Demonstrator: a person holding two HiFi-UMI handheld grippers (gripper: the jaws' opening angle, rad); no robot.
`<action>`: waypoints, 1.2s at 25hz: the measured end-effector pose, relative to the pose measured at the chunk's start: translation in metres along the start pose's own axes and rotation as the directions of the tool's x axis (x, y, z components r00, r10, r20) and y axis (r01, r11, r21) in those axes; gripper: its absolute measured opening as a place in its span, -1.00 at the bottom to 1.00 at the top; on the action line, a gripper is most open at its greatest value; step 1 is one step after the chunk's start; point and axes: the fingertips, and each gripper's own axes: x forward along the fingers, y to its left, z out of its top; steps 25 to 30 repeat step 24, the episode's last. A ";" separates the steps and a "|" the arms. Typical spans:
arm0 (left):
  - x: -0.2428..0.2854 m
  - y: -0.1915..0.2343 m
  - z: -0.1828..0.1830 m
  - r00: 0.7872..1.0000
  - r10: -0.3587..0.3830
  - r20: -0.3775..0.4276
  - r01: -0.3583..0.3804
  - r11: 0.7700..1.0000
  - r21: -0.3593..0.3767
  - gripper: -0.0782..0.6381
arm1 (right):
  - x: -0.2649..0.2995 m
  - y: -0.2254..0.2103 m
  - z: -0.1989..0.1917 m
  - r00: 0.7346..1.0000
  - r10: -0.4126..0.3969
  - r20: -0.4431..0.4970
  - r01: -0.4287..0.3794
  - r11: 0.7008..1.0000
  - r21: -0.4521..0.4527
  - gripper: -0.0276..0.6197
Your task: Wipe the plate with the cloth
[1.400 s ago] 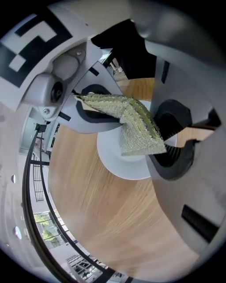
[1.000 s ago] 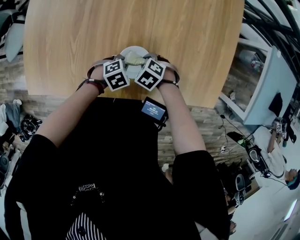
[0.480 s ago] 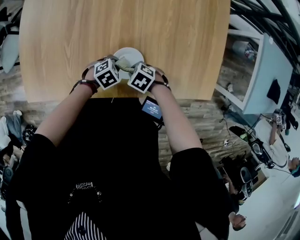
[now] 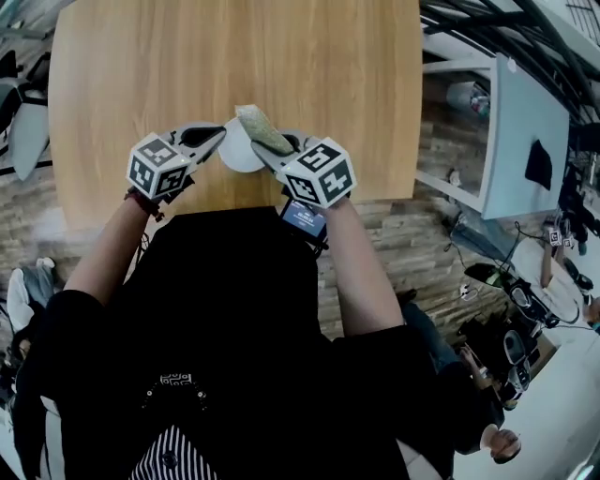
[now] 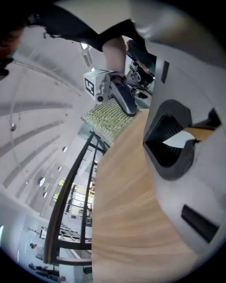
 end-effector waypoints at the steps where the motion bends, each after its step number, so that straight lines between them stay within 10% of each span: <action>1: -0.017 -0.006 0.015 0.999 -0.007 0.049 0.007 1.000 -0.008 -0.80 | -0.012 0.009 0.019 0.998 -0.014 0.060 0.015 1.000 -0.017 -0.76; 10: -0.124 -0.092 0.135 0.940 0.008 0.341 -0.041 0.995 0.090 -0.80 | -0.121 0.070 0.095 0.935 -0.065 0.347 0.095 0.993 -0.070 -0.77; 30: -0.119 -0.142 0.161 0.924 -0.026 0.382 -0.044 0.984 0.173 -0.80 | -0.151 0.086 0.098 0.921 -0.061 0.385 0.112 0.987 -0.112 -0.77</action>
